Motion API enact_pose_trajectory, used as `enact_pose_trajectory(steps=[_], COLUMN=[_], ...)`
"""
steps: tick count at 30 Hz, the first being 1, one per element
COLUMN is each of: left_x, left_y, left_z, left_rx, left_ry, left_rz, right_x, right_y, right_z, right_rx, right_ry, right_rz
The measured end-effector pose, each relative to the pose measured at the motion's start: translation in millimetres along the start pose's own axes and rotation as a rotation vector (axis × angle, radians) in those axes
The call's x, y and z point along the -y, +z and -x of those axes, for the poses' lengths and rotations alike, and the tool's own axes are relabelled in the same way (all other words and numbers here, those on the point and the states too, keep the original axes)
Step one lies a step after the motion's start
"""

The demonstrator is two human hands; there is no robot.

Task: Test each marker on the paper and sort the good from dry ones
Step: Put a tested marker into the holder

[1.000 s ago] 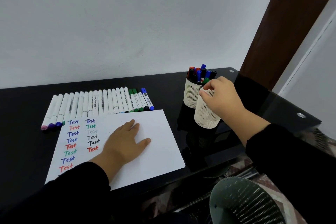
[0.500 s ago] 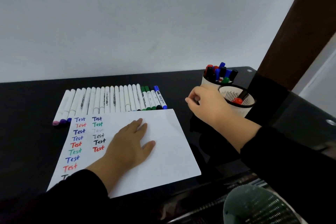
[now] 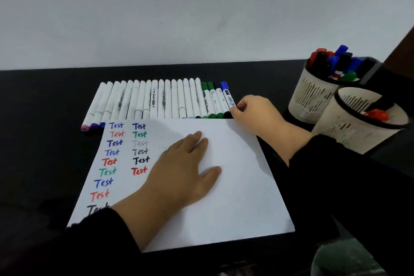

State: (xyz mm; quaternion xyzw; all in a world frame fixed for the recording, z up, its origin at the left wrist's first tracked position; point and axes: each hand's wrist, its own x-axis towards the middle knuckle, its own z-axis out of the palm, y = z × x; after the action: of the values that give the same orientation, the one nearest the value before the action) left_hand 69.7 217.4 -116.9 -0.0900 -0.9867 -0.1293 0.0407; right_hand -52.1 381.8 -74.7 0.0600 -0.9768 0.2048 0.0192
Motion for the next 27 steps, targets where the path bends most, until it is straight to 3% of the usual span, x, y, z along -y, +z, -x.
enact_pose_trajectory(steps=[6,11,19,22,27], left_x=[1.2,-0.8,-10.0,-10.4,-2.9], left_y=[0.6,0.2,-15.5,-28.0,-48.8], left_z=[-1.1,0.0,-2.0,0.9,28.9], left_rx=[0.019,0.048,0.148,0.084,-0.151], left_ry=[-0.002,-0.014,0.043,0.005,-0.150], left_rz=[0.003,0.007,-0.170,-0.090,0.112], right_x=[-1.2,-1.0,15.8,23.0,41.0], right_y=[4.3,-5.3,-31.3,-31.5,-20.9], right_z=[-9.0,3.0,57.6,82.8,117.5], right_rx=[0.020,-0.065,-0.077,-0.082,-0.114], right_ry=[0.155,0.229,0.310,0.296,0.225], right_rz=[-0.136,-0.366,-0.611,-0.669,-0.709])
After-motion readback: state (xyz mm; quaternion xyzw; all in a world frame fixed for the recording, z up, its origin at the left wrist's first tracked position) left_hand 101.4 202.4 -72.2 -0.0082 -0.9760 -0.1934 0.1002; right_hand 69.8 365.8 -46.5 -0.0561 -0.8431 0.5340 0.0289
